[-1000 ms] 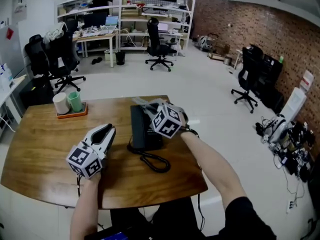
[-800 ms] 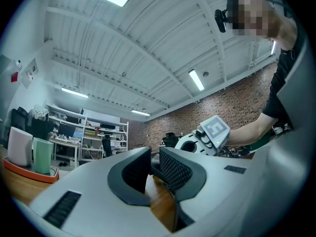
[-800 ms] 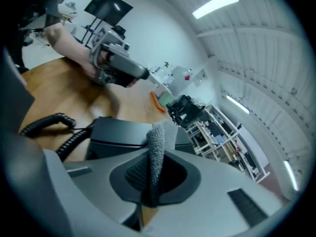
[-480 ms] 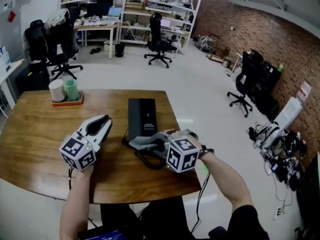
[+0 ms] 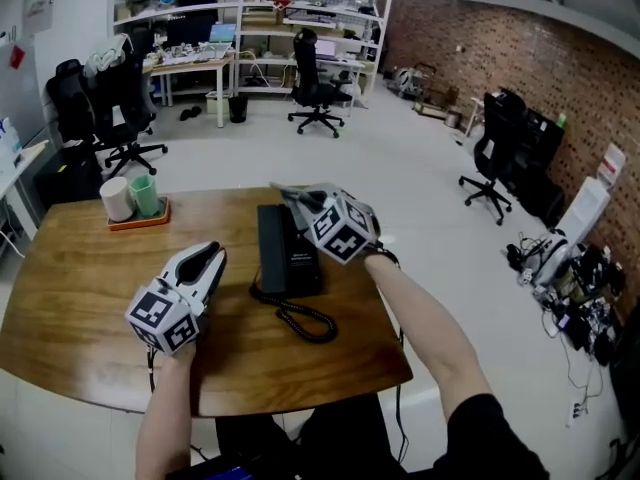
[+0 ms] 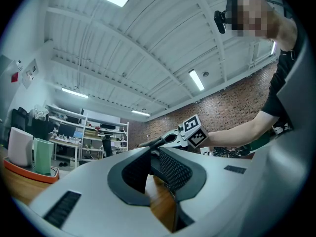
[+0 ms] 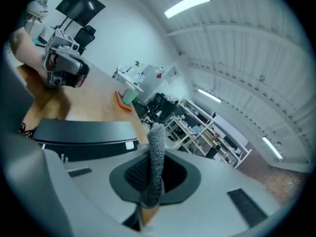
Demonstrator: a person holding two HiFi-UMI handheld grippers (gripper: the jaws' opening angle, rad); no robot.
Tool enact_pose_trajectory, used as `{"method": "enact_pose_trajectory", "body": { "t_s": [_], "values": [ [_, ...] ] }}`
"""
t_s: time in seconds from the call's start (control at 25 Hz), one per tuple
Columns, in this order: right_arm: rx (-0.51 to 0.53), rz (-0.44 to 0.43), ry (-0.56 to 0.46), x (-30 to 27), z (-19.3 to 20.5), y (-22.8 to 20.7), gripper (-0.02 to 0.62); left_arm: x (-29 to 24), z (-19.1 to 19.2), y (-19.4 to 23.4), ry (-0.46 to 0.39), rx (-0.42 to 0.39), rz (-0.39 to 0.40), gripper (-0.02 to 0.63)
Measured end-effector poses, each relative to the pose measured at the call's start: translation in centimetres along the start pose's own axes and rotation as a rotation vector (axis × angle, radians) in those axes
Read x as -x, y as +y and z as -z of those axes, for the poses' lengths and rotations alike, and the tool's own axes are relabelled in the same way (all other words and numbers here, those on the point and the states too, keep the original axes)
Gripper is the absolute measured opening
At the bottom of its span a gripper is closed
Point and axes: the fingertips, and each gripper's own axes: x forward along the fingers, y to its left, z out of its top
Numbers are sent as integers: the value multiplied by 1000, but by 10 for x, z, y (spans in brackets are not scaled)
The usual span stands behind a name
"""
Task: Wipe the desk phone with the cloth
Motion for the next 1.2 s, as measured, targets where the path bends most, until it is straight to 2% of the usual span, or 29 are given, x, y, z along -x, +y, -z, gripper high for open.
{"method": "enact_pose_trajectory", "body": {
  "t_s": [0.2, 0.6, 0.68, 0.72, 0.8, 0.96, 1.0, 1.08, 1.2],
  "values": [
    [95, -93, 13, 15, 9, 33, 26, -2, -5, -4, 10, -7, 9, 41],
    [411, -414, -19, 109, 23, 161, 25, 0, -2, 0, 6, -7, 7, 41],
    [478, -496, 2, 125, 30, 176, 26, 0, -2, -1, 6, -7, 7, 41],
    [489, -510, 4, 128, 30, 175, 26, -1, -1, -1, 7, -6, 8, 41],
    [436, -436, -23, 119, 18, 149, 26, -2, -1, 0, 9, -7, 9, 41],
    [191, -83, -68, 66, -8, 43, 26, -1, 1, 3, 9, -5, 7, 41],
    [136, -17, -63, 52, -8, 21, 26, -1, 1, 2, 10, -4, 8, 41],
    [50, 52, -32, 26, 0, -5, 26, -1, 0, 0, 10, -2, 11, 41],
    [40, 55, 22, 4, 9, -11, 26, -2, 1, 0, 7, -1, 10, 41]
  ]
}}
